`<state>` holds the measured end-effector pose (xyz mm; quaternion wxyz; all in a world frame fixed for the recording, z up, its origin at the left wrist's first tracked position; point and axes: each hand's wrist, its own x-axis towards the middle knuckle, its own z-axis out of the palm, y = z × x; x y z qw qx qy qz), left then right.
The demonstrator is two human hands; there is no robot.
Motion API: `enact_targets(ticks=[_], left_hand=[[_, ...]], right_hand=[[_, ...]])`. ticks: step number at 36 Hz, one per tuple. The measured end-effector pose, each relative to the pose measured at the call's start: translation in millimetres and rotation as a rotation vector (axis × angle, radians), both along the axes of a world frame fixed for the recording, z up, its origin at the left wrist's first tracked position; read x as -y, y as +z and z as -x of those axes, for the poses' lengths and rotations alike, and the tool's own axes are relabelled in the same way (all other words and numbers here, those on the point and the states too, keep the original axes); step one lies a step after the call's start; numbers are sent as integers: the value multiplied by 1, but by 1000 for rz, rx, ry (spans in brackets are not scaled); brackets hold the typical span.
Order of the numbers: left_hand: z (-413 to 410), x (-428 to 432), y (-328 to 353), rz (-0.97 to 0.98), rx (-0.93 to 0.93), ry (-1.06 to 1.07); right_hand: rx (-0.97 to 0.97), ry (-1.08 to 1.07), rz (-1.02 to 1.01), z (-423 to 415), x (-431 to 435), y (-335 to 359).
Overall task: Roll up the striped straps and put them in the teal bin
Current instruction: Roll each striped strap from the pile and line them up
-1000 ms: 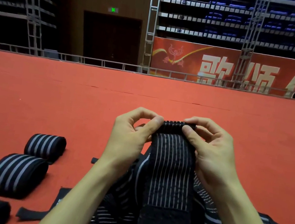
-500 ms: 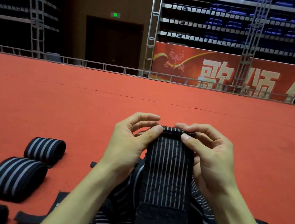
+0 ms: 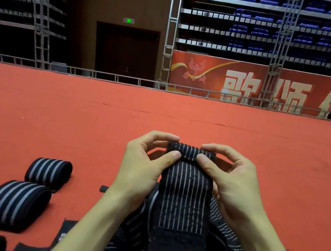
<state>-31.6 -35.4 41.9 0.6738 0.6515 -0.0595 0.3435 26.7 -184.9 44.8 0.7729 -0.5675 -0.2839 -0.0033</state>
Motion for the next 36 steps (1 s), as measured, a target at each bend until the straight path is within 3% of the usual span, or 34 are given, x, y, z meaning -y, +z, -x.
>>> enact_targets(ticks=[7,11,19,26,36], left_hand=[[0,1,-2,5,-95,-142],[1,2,-2,-16,-72,-120],[2,5,-1,-14,-16,-84],[0,6,0,-31,114,-8],[-4,5,-4,-64,123,-10]], right_hand=[[137,-113,58,-1,1,0],[155,-124,51,-1,0,2],[131,-91,31,-2,0,-1],[31,78,24,3,-3,0],[77,41,22,3,-5,-2]])
